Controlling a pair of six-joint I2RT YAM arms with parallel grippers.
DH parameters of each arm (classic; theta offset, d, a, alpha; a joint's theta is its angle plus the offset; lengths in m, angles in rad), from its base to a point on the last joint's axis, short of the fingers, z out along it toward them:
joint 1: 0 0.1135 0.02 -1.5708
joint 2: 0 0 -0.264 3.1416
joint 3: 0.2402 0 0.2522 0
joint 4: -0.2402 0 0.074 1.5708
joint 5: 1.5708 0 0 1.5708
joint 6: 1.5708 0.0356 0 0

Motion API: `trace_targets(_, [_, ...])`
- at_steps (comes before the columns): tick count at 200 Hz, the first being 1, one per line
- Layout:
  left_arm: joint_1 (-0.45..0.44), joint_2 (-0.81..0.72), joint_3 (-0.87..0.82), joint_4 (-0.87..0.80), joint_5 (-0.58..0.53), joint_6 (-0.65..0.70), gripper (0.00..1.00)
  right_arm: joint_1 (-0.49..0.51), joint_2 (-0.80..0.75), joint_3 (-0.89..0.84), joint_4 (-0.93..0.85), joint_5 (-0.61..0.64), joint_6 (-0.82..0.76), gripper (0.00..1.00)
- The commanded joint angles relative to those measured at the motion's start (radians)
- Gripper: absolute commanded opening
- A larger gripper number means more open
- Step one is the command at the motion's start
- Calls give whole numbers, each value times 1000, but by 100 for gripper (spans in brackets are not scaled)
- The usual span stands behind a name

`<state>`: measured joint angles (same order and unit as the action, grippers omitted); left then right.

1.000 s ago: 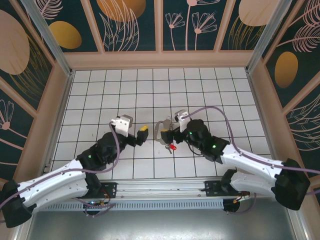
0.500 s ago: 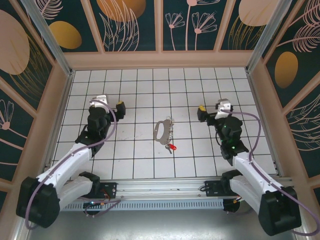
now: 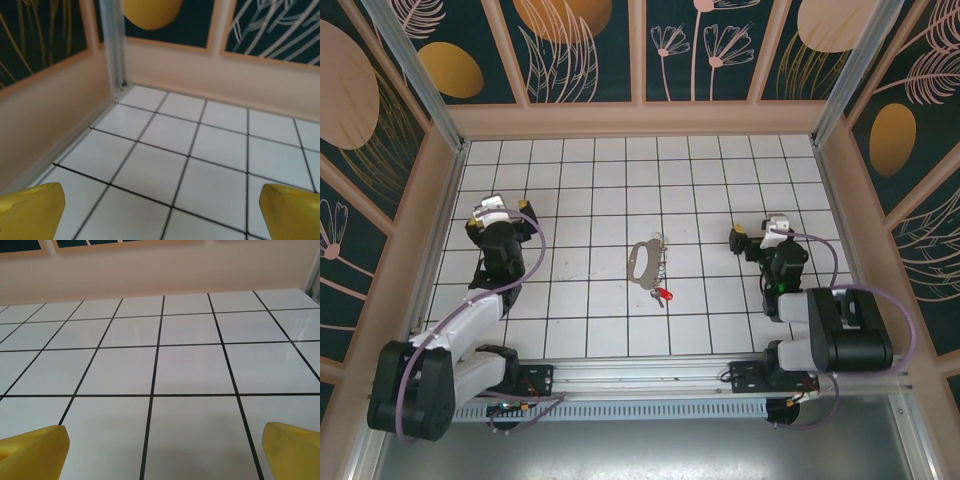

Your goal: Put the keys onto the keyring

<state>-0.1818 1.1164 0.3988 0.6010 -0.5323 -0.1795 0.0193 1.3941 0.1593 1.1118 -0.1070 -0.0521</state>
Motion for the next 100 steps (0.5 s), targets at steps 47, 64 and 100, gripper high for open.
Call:
trace_targets(47, [45,289,-50,414,13,125,99,-31,156,-9,324,70,35,99])
trace_targets(64, [61,355,-148,645,75,127,99,-33,163,31,250,82,39,99])
trace_targets(100, [107,416,-201,783,197,113,99,-36,166,53,220,118,58,99])
